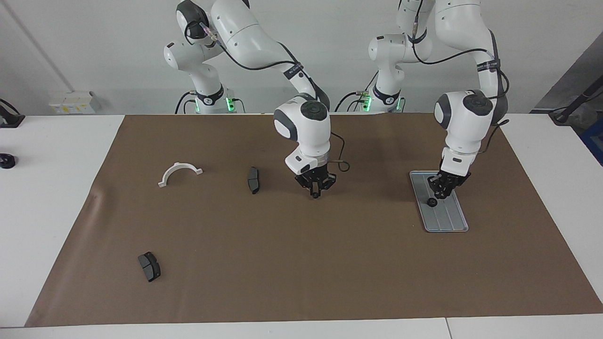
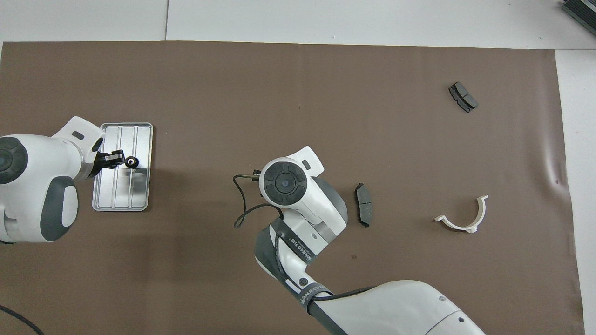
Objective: Pick bearing gear from pile to tray
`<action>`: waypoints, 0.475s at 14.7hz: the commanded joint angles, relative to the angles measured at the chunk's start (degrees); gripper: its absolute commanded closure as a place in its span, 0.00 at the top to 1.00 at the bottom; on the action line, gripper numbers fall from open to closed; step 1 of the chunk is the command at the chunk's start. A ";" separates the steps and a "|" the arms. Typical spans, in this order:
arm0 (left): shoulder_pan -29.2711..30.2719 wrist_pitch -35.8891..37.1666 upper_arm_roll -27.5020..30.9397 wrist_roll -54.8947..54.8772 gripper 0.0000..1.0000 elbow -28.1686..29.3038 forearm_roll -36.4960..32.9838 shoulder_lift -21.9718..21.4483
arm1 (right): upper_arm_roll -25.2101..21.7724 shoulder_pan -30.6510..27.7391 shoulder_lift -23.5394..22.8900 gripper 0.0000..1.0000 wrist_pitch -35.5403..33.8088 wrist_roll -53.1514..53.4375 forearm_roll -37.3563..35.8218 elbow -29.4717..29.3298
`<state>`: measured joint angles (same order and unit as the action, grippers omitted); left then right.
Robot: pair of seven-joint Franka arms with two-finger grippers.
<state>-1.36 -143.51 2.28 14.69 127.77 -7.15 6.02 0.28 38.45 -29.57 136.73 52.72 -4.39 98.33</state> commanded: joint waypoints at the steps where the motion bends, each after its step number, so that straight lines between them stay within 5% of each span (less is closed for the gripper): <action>1: 1.53 -1.69 -0.79 -3.78 0.00 3.36 -0.06 -1.62 | -1.15 -2.40 2.75 1.00 0.47 -0.25 -3.85 0.63; 4: 2.94 -1.43 -0.87 -5.55 0.00 3.89 0.21 -1.27 | -1.07 -9.68 7.76 1.00 -3.21 -10.31 -4.40 0.72; 7: 2.94 -1.25 -0.87 -5.73 0.28 4.16 0.38 -0.92 | -0.98 -16.36 11.54 1.00 -7.86 -20.53 -3.61 0.72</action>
<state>0.58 -143.62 2.21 10.20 130.38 -7.13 6.03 -1.70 25.93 -21.25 131.66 37.48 -8.02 97.69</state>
